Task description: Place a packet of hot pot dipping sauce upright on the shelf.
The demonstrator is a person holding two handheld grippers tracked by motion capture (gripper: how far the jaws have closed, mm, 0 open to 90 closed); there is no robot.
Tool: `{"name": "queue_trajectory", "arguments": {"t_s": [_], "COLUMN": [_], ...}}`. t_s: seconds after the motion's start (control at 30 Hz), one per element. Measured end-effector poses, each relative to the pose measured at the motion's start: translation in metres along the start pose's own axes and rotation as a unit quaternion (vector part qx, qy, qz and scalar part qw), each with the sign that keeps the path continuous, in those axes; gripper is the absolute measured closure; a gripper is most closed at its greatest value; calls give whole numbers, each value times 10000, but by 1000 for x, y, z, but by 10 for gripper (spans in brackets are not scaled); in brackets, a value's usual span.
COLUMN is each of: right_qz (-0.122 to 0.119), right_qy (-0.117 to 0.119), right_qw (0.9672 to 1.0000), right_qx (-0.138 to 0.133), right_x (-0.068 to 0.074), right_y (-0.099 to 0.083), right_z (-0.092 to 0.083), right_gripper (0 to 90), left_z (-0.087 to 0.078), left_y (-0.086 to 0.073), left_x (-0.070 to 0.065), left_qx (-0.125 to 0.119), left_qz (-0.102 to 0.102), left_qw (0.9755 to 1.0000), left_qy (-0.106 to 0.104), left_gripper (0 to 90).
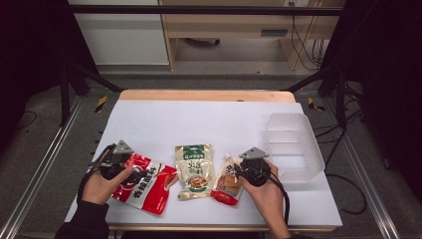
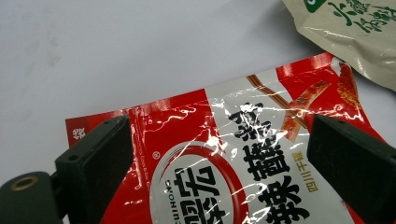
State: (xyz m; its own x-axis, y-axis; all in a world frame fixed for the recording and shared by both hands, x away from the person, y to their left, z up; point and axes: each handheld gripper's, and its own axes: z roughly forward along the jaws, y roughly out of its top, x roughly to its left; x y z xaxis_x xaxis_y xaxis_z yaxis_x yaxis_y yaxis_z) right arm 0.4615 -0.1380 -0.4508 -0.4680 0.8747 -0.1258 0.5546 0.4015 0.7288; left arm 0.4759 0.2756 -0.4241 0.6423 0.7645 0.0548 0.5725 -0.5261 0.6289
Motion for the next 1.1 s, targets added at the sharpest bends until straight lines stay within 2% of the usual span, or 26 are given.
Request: {"name": "queue_trajectory", "arguments": {"t_s": [0.2,0.53,0.8,0.93,1.0,1.03,1.07,1.1], "right_qz": [161,213,251,595,563,434,434,314], "right_qy": [13,23,113,362,372,318,318,307], "right_qw": [9998,9994,9981,9957,9958,9965,9965,9969], "right_qx": [98,255,552,609,614,647,647,650], "right_x": [-4,-6,-4,-6,-6,-3,-3,-2], "right_y": [-3,-5,-9,-13,-13,-12,-12,-12], "right_z": [3,10,19,18,18,16,16,16], "right_gripper": [556,547,518,580,593,651,651,720], "left_z": [0,-1,-4,-4,-4,-5,-5,-5], "left_y": [1,4,6,7,7,7,7,7], "left_x": [-2,-5,-9,-10,-10,-10,-10,-10], "left_qx": [4,5,-21,1,8,7,1,-1], "left_qz": [38,110,182,199,205,206,202,201], "left_qw": [10000,9999,9998,9998,9998,9998,9998,9998], "left_qy": [11,-1,-45,-38,-36,-35,-32,-31], "left_gripper": [71,77,81,85,85,86,86,87]}}
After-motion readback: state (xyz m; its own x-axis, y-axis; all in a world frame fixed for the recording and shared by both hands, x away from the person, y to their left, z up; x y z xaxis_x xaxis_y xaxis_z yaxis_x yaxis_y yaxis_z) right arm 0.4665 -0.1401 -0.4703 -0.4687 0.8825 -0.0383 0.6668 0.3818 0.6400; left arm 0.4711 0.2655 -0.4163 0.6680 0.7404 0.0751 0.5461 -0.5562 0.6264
